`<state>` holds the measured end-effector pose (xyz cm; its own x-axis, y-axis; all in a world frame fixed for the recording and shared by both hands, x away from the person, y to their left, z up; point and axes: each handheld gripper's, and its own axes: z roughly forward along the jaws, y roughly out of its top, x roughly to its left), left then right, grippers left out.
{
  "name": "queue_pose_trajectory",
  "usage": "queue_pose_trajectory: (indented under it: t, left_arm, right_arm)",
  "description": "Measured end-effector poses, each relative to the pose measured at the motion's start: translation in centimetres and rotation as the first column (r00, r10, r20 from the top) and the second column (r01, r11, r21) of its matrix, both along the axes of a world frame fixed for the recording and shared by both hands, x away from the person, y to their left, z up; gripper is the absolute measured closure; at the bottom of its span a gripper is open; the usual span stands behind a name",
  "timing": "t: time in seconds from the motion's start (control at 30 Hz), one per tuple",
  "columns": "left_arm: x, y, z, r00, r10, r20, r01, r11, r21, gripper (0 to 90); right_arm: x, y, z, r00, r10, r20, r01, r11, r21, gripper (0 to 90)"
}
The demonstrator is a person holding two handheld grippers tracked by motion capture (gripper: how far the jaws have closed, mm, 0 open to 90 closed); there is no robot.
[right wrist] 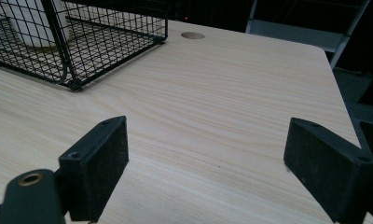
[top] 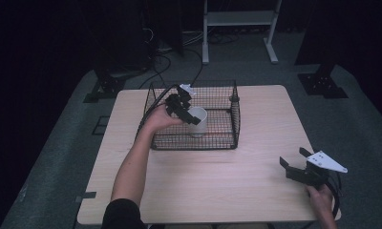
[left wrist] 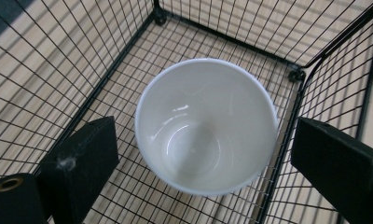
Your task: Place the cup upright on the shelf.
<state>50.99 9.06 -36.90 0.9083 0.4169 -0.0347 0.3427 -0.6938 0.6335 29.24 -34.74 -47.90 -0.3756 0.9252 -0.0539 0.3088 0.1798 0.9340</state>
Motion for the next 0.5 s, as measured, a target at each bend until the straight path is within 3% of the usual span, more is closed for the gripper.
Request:
queue_pose_trajectory:
  t: [0.33,0.5]
  left_arm:
    - [-1.6,1.6,1.0,0.9978,0.038,0.055,-0.036,0.9985,-0.042,6.9]
    - [-2.2,1.8,1.4,0.9966,0.040,0.072,-0.037,0.9984,-0.044,6.9]
  right_arm:
    - [0.0,0.0,0.0,1.0000,-0.002,-0.002,0.002,1.0000,0.005,13.0]
    - [0.0,-0.1,0.0,1.0000,-0.003,-0.003,0.003,1.0000,0.007,13.1]
